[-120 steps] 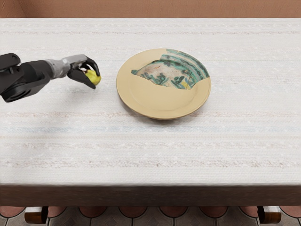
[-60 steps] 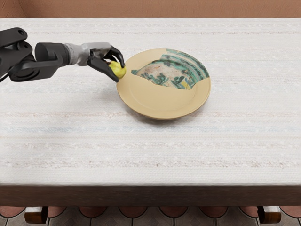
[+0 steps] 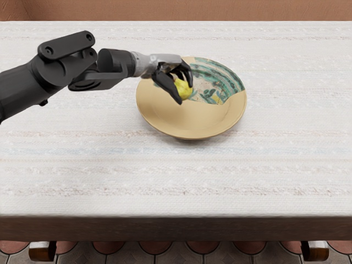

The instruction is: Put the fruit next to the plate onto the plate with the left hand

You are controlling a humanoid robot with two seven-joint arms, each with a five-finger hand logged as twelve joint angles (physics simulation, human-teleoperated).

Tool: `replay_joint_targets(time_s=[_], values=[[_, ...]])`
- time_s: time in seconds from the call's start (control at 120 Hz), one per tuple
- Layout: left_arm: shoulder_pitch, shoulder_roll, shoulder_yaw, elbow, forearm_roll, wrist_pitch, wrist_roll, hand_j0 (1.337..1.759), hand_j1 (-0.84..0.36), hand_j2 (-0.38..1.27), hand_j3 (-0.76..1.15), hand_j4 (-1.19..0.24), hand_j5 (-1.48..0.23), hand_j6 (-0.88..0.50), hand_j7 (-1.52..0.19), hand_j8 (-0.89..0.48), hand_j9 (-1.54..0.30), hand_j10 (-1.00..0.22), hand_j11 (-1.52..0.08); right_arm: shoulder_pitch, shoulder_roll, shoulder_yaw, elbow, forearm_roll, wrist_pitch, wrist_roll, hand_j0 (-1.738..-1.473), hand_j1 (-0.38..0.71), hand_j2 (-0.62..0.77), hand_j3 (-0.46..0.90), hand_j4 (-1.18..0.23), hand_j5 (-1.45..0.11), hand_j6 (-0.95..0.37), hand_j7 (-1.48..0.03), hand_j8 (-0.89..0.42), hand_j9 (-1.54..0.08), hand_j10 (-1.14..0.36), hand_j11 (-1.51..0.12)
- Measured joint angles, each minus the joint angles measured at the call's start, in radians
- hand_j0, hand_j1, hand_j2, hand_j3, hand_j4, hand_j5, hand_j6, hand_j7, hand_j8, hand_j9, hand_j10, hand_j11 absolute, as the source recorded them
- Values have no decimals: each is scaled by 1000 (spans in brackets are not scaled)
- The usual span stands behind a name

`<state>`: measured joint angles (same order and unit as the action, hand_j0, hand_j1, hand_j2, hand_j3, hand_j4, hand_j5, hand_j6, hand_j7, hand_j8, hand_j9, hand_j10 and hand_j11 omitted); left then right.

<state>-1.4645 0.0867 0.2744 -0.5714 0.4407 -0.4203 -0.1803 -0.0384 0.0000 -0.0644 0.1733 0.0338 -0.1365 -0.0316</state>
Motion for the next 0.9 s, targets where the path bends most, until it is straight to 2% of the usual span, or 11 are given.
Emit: replay_joint_targets(time_s=[0.1, 0.25, 0.35, 0.45, 0.667, 0.783, 0.9], values=[[4, -22, 1, 38, 25, 5, 0, 1655, -381, 478, 0, -710, -1039, -364, -1003, -386, -991, -738, -991, 0, 0, 0, 0, 0, 0, 0, -1658, -314, -6, 0, -30, -38, -30, -38, -30, -38, -29, -38], [13, -43, 2, 56, 41, 7, 1, 1654, -366, 465, 0, -688, -986, -397, -961, -409, -954, -705, -956, 0, 0, 0, 0, 0, 0, 0, -1658, -314, -6, 0, -30, -38, -30, -38, -30, -38, -29, -38], [19, -45, 2, 60, 44, 8, 2, 1656, -331, 389, 0, -637, -886, -454, -869, -462, -864, -649, -865, 0, 0, 0, 0, 0, 0, 0, -1658, -314, -6, 0, -30, -38, -30, -38, -30, -38, -29, -38], [23, -56, 2, 68, 44, 9, 2, 1657, -277, 277, 0, -566, -772, -454, -762, -459, -759, -586, -758, 0, 0, 0, 0, 0, 0, 0, -1658, -314, -6, 0, -30, -38, -30, -38, -30, -38, -29, -38], [23, -75, -1, 80, 43, 10, 5, 1658, -63, 130, 0, -360, -480, -321, -476, -323, -475, -366, -475, 0, 0, 0, 0, 0, 0, 0, -1658, -314, -6, 0, -30, -38, -30, -38, -30, -38, -29, -38], [19, -75, -5, 79, 38, 41, 6, 1658, 102, 77, 0, -216, -287, -194, -285, -195, -284, -220, -284, 0, 0, 0, 0, 0, 0, 0, -1658, -314, -6, 0, -30, -38, -30, -38, -30, -38, -29, -38], [26, -28, -42, 47, 34, 48, 6, 1658, 210, 44, 0, -123, -162, -111, -161, -112, -161, -125, -160, 0, 0, 0, 0, 0, 0, 0, -1658, -314, -6, 0, -30, -38, -30, -38, -30, -38, -30, -38]])
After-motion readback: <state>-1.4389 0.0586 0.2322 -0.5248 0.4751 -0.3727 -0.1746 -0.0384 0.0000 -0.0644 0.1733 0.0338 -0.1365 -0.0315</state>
